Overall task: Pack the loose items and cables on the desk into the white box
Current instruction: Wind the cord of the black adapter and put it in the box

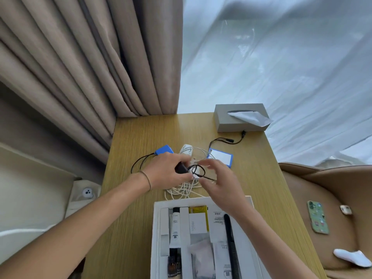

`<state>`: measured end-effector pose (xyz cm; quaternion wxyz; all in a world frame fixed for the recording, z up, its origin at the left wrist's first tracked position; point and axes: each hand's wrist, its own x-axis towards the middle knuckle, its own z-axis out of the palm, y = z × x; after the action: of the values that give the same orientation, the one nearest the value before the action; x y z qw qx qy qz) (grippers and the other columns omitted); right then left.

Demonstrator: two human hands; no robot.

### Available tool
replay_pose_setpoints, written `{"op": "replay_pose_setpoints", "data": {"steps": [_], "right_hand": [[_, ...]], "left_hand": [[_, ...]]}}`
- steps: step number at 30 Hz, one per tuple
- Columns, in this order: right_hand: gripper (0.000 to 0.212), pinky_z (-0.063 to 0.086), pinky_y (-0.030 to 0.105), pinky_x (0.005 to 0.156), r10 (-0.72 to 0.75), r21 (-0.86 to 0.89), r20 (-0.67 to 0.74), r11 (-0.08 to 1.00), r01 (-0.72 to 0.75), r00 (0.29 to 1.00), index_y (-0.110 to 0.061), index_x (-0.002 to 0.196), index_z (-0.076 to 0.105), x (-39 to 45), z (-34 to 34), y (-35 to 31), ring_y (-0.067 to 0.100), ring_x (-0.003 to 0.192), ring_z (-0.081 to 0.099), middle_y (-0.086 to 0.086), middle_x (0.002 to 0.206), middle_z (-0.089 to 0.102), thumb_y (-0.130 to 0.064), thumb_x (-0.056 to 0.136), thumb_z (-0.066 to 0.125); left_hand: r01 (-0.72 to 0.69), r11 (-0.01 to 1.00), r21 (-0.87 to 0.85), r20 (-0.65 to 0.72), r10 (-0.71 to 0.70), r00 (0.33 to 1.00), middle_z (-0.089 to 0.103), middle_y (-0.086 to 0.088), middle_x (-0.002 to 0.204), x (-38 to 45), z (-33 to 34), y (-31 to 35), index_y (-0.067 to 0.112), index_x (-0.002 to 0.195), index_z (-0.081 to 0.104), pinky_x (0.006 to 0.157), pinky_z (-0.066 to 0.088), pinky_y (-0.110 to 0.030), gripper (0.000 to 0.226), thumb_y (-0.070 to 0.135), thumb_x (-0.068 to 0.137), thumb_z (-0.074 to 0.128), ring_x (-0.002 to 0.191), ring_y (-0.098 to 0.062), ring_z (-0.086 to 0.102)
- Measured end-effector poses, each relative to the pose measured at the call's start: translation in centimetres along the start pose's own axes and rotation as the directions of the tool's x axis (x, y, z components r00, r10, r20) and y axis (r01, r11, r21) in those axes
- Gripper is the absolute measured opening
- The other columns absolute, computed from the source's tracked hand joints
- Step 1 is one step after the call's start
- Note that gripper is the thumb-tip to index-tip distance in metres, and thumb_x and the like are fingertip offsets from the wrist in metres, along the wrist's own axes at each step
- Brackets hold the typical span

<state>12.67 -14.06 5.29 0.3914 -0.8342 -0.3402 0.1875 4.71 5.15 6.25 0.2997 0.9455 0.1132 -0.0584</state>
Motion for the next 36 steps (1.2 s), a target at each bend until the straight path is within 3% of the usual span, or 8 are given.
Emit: {"op": "replay_pose_setpoints", "data": {"steps": [6,11,14,17,21,26,30,36], "right_hand": [[0.012,0.053,0.044,0.092,-0.028,0.2,0.082,0.98,0.011,0.996,-0.025,0.104,0.074,-0.3,0.0,-2.3,0.01,0.102,0.066,-0.01,0.101,0.074,-0.027,0.095,0.066],[0.034,0.046,0.059,0.084,-0.014,0.498,0.118,0.866,-0.047,0.993,-0.004,0.08,0.072,-1.1,-0.7,-3.6,0.034,0.077,0.059,0.027,0.084,0.066,-0.032,0.097,0.063],[0.031,0.05,0.041,0.083,-0.041,0.398,0.051,0.917,0.018,0.998,-0.005,0.072,0.068,-1.9,-0.2,-3.9,0.016,0.085,0.062,0.0,0.089,0.066,-0.025,0.095,0.068],[0.025,0.052,0.035,0.084,-0.091,0.359,0.068,0.931,0.06,0.994,-0.007,0.073,0.071,-2.5,-0.8,-4.0,0.012,0.091,0.065,-0.005,0.095,0.068,-0.02,0.095,0.068],[0.02,0.054,0.044,0.077,-0.141,0.154,0.138,0.981,0.119,0.98,-0.019,0.079,0.072,-3.9,-0.8,-4.0,0.013,0.074,0.066,-0.003,0.077,0.072,-0.024,0.096,0.063],[0.02,0.057,0.047,0.073,-0.015,0.164,0.196,0.986,-0.017,0.981,-0.026,0.081,0.065,-6.1,1.1,-4.7,0.015,0.071,0.067,-0.004,0.068,0.072,-0.016,0.079,0.047],[0.018,0.057,0.05,0.066,-0.019,0.155,0.26,0.988,-0.022,0.965,-0.033,0.092,0.056,-7.6,1.5,-4.7,0.029,0.067,0.064,0.0,0.066,0.065,-0.025,0.083,0.043],[0.036,0.04,0.034,0.057,-0.133,0.182,0.187,0.978,0.099,0.973,-0.028,0.09,0.058,-8.9,-1.0,-4.8,0.005,0.053,0.047,-0.009,0.058,0.056,-0.059,0.094,0.042]], "left_hand": [[0.023,0.845,-0.534,0.046,0.002,0.999,0.051,0.006,0.053,-4.1,-1.6,2.8,0.012,0.06,0.064,0.058,0.039,-0.021,0.04,0.027,0.096,0.058,0.053,-0.007,0.046],[0.082,0.279,-0.957,0.085,0.0,0.996,0.056,-0.012,0.07,-7.1,-2.6,4.2,0.003,0.078,0.066,0.055,0.046,-0.028,0.034,0.029,0.095,0.054,0.062,-0.022,0.052],[0.067,-0.081,-0.994,0.07,-0.041,0.997,0.058,-0.006,0.072,-8.0,-2.3,4.8,0.004,0.092,0.072,0.057,0.05,-0.026,0.024,0.026,0.088,0.063,0.065,-0.018,0.057],[-0.02,-0.286,-0.958,-0.003,-0.059,0.998,0.057,-0.005,0.076,-8.3,-2.4,5.4,0.003,0.099,0.073,0.06,0.051,-0.027,0.029,0.024,0.079,0.074,0.068,-0.017,0.056],[-0.151,-0.501,-0.852,-0.09,-0.144,0.986,0.062,-0.006,0.085,-8.4,-3.1,6.1,0.005,0.105,0.073,0.078,0.054,-0.032,0.028,0.027,0.092,0.061,0.079,-0.019,0.06],[-0.256,-0.405,-0.878,-0.121,-0.33,0.936,0.064,-0.008,0.087,-7.1,-2.1,8.0,0.009,0.096,0.073,0.087,0.049,-0.035,0.034,0.029,0.1,0.046,0.083,-0.021,0.063],[-0.326,-0.098,-0.94,-0.239,-0.492,0.837,0.06,-0.013,0.1,-6.8,-0.6,8.4,0.006,0.108,0.065,0.096,0.047,-0.044,0.028,0.02,0.104,0.04,0.097,-0.027,0.058],[-0.244,0.515,-0.822,-0.47,-0.37,0.801,0.067,-0.008,0.112,-7.6,0.9,7.8,0.011,0.122,0.063,0.1,0.049,-0.039,0.028,0.001,0.1,0.049,0.105,-0.02,0.062]]}}
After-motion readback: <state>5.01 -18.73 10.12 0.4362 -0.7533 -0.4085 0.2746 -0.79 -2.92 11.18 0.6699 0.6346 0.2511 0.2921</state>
